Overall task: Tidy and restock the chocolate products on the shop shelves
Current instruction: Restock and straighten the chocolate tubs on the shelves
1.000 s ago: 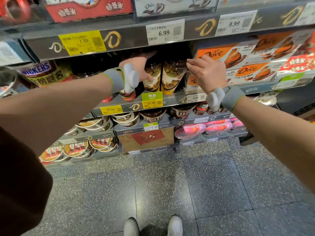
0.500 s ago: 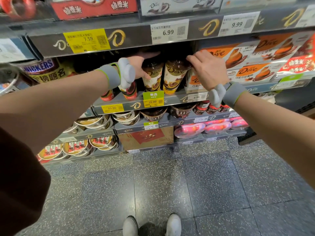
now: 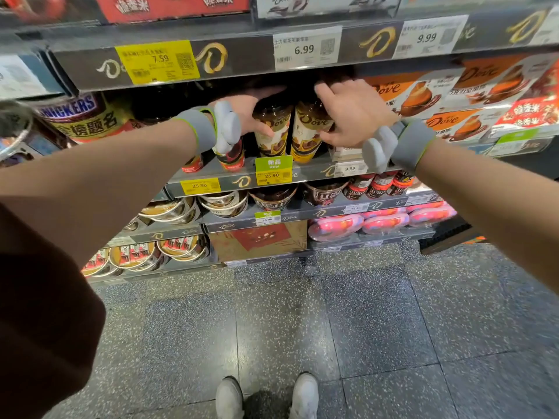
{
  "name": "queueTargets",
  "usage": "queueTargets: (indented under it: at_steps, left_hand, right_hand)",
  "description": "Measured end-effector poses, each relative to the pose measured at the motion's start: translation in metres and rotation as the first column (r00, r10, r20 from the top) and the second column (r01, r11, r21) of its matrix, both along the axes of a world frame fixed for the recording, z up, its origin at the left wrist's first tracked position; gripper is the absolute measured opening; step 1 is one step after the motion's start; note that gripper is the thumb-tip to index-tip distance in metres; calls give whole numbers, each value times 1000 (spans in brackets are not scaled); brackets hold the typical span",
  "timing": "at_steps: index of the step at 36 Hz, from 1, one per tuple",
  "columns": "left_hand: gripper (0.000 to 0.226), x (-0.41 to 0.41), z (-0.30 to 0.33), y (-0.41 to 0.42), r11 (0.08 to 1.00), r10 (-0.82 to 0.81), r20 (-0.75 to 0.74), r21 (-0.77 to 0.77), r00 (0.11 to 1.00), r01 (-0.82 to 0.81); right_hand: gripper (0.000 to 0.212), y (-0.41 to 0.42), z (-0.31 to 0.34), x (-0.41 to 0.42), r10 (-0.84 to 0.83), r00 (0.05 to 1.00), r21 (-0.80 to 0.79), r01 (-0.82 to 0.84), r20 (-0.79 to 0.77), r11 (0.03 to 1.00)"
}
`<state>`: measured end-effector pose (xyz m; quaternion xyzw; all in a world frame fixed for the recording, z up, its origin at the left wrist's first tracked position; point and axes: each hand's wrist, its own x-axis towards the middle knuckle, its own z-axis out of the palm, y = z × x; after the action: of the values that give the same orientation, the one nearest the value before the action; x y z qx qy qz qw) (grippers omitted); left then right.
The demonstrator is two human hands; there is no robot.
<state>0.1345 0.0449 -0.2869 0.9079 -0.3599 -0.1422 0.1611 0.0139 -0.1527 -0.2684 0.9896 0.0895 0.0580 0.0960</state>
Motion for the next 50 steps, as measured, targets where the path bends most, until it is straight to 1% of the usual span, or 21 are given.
queueTargets:
  at_steps: [2,6,9,11,15,19,26,29,32,40,45,50]
  left_hand:
    - [87,1,-1,-1,1000,16,10,-17,1000,-16]
    - [88,3,-3,-1,998,54,20,-32,998,-53]
    - [87,2,-5,-2,997,69,20,-39,997,-69]
    - [87,2,-4,-3,997,70,8,-37,998,-69]
    - [89,4,-5,-3,997,72,-45,-24,996,-73]
    - [88,5,-6,-3,995,88,-66,-39,994,-90]
    - [86,9,-5,-4,991,121,-56,64,991,-118]
    - [84,11,-5,-6,987,138,-61,87,989,-132]
    - [83,11,-5,-6,987,143,-50,81,988,-139]
    - [87,13,-4,-4,991,115,-86,81,990,-108]
    - [83,16,-5,-3,996,87,-67,29,994,-86]
    - [83,11,0,-2,995,78,-103,63,992,-72]
  right_hand:
    - [63,5,6,5,-38,997,-32,36,-61,999]
    - [48,8,17,13,-88,987,-50,82,-138,995]
    - [40,7,22,20,-83,969,-21,80,-233,997]
    - [37,7,23,22,-78,962,-27,74,-262,997]
    - [30,5,24,25,-67,958,6,72,-279,997]
    - [30,2,23,28,-52,957,64,74,-287,995]
    - [27,-1,20,30,-79,965,76,100,-250,992]
    - [26,-3,18,29,-67,971,75,86,-229,994]
    - [24,-4,18,29,-60,971,79,81,-231,994]
    - [22,-6,18,28,-37,969,99,63,-245,993]
    - [21,-6,16,27,-14,968,86,36,-251,996]
    - [18,-6,20,28,-23,954,76,48,-299,996]
